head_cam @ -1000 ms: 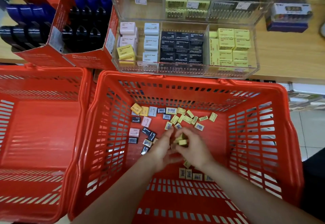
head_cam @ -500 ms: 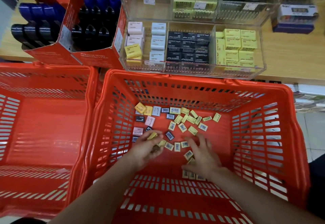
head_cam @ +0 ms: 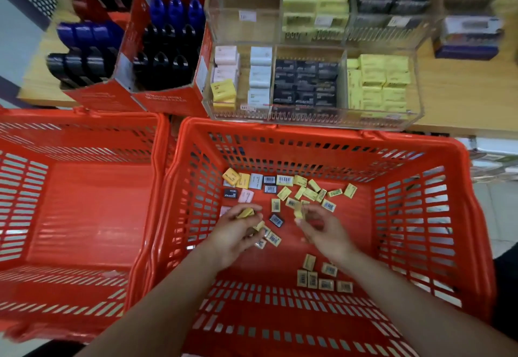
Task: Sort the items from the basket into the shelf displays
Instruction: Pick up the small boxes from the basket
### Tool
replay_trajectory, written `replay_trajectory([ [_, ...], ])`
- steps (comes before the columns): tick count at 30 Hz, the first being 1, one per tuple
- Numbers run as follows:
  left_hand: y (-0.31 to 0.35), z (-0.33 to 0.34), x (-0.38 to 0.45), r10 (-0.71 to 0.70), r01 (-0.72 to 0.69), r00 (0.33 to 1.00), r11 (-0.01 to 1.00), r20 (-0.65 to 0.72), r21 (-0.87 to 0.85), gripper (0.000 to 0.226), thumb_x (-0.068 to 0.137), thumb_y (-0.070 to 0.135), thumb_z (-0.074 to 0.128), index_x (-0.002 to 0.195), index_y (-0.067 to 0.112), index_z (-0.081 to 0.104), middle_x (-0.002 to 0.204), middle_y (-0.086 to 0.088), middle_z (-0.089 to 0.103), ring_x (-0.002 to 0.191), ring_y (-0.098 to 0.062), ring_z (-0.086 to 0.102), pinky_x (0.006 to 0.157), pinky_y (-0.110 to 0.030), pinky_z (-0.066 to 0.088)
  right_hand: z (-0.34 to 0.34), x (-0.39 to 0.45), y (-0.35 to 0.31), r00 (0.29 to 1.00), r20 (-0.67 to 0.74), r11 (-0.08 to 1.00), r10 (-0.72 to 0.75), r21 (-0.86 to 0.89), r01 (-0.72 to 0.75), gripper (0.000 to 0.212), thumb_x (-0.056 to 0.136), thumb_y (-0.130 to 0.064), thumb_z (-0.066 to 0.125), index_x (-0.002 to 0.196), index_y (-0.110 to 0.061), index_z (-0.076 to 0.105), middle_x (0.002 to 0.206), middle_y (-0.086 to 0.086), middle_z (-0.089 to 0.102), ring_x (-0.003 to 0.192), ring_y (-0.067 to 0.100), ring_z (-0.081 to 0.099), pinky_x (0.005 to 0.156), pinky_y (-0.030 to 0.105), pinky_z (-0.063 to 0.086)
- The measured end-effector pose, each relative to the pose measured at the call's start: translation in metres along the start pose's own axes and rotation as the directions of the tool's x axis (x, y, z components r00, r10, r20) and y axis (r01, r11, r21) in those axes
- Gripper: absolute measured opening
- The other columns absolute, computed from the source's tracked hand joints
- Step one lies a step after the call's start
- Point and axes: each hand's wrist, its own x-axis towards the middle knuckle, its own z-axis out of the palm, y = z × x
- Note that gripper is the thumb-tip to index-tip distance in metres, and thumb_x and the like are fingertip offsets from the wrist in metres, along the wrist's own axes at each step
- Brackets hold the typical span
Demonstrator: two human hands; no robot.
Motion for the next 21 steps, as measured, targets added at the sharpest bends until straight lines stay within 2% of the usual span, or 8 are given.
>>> replay_trajectory([
  [3,0.028,0.022,-0.034,0.036,-0.042,0.991,0.998,0.13,0.044,0.014,0.087,0.002,0.072,0.092,0.015,0.075,0.085,-0.004,0.07,0.076,-0.018,0.069,0.072,-0.028,0.058,-0.019,-0.026,-0.049,0.99,0.116,0.895,0.086,0.428,-0.128,0.041,0.08,-0.025,0.074,0.119,-0.02,0.062,0.119,0.007,0.066,0.102,0.019,0.065,0.069,0.027,0.057],
  [4,0.04,0.03,-0.049,0.06,-0.07,0.983,0.996,0.176,0.052,0.015,0.087,0.001,0.071,0.092,0.015,0.075,0.083,-0.004,0.072,0.073,-0.018,0.071,0.071,-0.028,0.058,-0.026,-0.038,-0.066,0.982,0.176,0.849,0.066,0.507,-0.148,0.047,0.078,-0.026,0.074,0.122,-0.016,0.061,0.119,0.008,0.067,0.103,0.02,0.065,0.069,0.027,0.056],
  [6,0.064,0.045,-0.084,0.12,-0.143,0.958,0.987,0.259,0.071,0.015,0.089,-0.001,0.069,0.094,0.013,0.072,0.082,-0.006,0.072,0.076,-0.021,0.072,0.07,-0.028,0.059,-0.04,-0.066,-0.101,0.955,0.295,0.806,-0.025,0.571,-0.155,0.041,0.084,-0.027,0.069,0.12,-0.01,0.061,0.117,0.013,0.067,0.099,0.022,0.065,0.068,0.028,0.056],
  [8,0.087,0.058,-0.124,0.171,-0.212,0.934,0.972,0.314,0.099,0.015,0.089,-0.002,0.067,0.096,0.011,0.071,0.085,-0.008,0.071,0.079,-0.022,0.073,0.071,-0.029,0.059,-0.052,-0.099,-0.134,0.907,0.408,0.811,-0.108,0.563,-0.157,0.032,0.093,-0.029,0.058,0.119,-0.01,0.059,0.111,0.017,0.064,0.092,0.024,0.064,0.068,0.029,0.053],
  [10,0.108,0.067,-0.164,0.211,-0.263,0.913,0.959,0.349,0.108,0.016,0.089,-0.002,0.068,0.096,0.012,0.074,0.091,-0.01,0.07,0.079,-0.023,0.071,0.073,-0.031,0.059,-0.062,-0.129,-0.166,0.858,0.482,0.823,-0.177,0.55,-0.139,0.031,0.093,-0.034,0.051,0.113,-0.012,0.061,0.102,0.014,0.06,0.085,0.023,0.059,0.067,0.031,0.046],
  [13,0.133,0.076,-0.214,0.229,-0.281,0.886,0.957,0.402,0.073,0.017,0.086,0.002,0.072,0.098,0.013,0.076,0.099,-0.012,0.07,0.085,-0.028,0.07,0.077,-0.036,0.059,-0.072,-0.166,-0.211,0.833,0.5,0.853,-0.238,0.518,-0.067,0.034,0.092,-0.037,0.045,0.096,-0.016,0.072,0.09,0.006,0.058,0.078,0.02,0.056,0.058,0.028,0.038],
  [17,0.146,0.085,-0.252,0.241,-0.251,0.868,0.967,0.434,-0.035,0.025,0.078,0.01,0.076,0.103,0.01,0.076,0.094,-0.012,0.07,0.085,-0.027,0.066,0.077,-0.037,0.059,-0.088,-0.195,-0.252,0.882,0.423,0.915,-0.208,0.402,0.023,0.04,0.101,-0.036,0.043,0.104,-0.009,0.072,0.081,0.002,0.057,0.069,0.015,0.055,0.044,0.02,0.034],
  [21,0.148,0.101,-0.261,0.233,-0.216,0.914,0.972,0.333,-0.089,0.019,0.086,0.022,0.074,0.097,0.007,0.078,0.099,-0.015,0.064,0.075,-0.021,0.064,0.06,-0.028,0.057,-0.102,-0.204,-0.27,0.943,0.256,0.962,-0.21,0.226,0.153,0.029,0.098,-0.028,0.058,0.11,-0.004,0.07,0.075,0.003,0.066,0.056,0.009,0.054,0.037,0.018,0.035],
])
